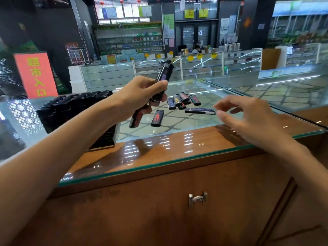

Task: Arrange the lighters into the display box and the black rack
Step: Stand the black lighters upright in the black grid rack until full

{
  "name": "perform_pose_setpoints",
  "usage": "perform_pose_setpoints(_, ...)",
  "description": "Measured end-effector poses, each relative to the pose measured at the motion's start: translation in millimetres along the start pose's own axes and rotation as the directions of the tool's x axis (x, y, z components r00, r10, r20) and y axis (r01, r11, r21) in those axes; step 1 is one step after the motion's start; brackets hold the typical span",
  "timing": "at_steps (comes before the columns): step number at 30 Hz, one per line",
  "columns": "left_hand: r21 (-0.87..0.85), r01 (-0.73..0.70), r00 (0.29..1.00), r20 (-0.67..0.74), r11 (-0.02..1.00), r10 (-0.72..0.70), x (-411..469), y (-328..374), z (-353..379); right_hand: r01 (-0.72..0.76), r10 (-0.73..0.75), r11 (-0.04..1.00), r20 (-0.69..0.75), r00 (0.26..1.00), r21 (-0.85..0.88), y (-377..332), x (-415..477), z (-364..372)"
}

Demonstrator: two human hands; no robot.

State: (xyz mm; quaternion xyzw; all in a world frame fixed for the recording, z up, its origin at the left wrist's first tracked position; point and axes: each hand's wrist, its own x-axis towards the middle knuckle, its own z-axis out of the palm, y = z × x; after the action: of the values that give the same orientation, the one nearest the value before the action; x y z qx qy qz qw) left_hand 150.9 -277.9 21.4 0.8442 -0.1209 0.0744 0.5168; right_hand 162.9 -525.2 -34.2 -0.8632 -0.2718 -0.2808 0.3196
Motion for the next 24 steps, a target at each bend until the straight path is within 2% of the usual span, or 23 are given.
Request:
perform_pose_setpoints(3,-0.083,-0.096,0.995,-0.011,0.992,0.095,-37,-6,-8,0.041,-0.034,0.985,-0.045,0.998,0.17,-37,14,17)
perform_pose_setpoints(7,-0.043,-0.179,0.973,-0.155,0.983,0.171,-54,-16,-4,0.074,-0.057,0.954,-0.065,0.996,0.292,-84,33,41)
perform_pose_setpoints(9,-0.053,-0.207,0.959,-0.207,0.977,0.192,-53,-16,-3,0.03,-0.006,0.929,-0.065,0.998,0.369,-95,41,49)
perform_pose_setpoints(12,-0.245,-0.223,0.961,-0.216,0.944,0.171,-49,-13,-6,-0.063,0.078,0.891,-0.016,0.997,0.45,-100,48,56)
perform_pose_setpoints(14,-0.362,-0.206,0.973,-0.179,0.909,0.148,-45,-12,-5,-0.09,0.123,0.884,-0.042,0.992,0.458,-94,47,54)
perform_pose_setpoints(20,-0.071,-0.224,0.939,-0.281,0.972,0.196,-43,-25,13,-0.142,0.187,0.907,-0.075,0.98,0.397,-52,20,30)
perform_pose_setpoints(24,0.057,-0.191,0.956,-0.216,0.98,0.199,-50,-31,19,-0.181,0.184,0.963,0.004,0.983,0.199,-36,10,30)
